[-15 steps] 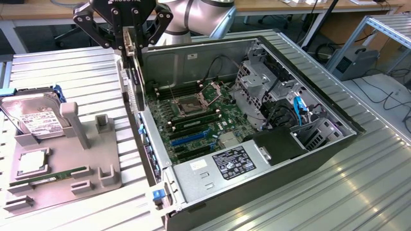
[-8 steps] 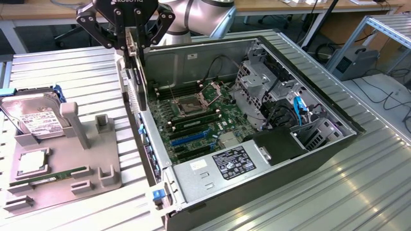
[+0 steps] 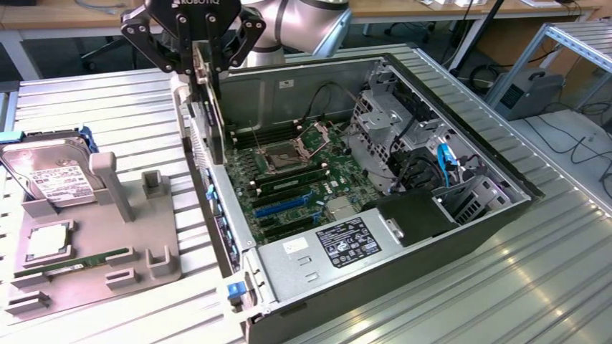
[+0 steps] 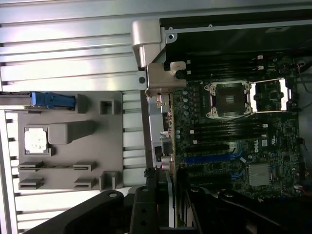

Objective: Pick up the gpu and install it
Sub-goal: 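Pick up the gpu and move the gpu toward the slot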

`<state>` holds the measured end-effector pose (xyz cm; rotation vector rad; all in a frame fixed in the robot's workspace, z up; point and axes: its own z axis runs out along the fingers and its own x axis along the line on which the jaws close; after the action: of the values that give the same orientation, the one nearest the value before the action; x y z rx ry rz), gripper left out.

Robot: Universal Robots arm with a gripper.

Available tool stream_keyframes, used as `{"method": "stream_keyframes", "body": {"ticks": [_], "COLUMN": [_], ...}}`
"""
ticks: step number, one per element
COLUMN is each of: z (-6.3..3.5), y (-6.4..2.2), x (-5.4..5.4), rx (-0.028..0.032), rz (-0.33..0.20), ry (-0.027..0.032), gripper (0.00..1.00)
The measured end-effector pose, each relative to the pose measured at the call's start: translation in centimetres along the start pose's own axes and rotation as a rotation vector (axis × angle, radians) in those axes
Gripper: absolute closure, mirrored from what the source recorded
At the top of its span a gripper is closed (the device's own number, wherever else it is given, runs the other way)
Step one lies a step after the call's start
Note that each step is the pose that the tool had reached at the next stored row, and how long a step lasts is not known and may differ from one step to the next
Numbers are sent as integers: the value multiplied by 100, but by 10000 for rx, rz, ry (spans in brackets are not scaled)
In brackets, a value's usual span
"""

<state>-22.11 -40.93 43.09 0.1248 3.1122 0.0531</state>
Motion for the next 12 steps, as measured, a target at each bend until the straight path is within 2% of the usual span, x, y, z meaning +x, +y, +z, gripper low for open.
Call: {"method": "stream_keyframes", "body": {"ticks": [12], "z": [67], "y": [10], "x": [-146], "rx": [-1], "rz": [0], "ry": [-1], "gripper": [73]}}
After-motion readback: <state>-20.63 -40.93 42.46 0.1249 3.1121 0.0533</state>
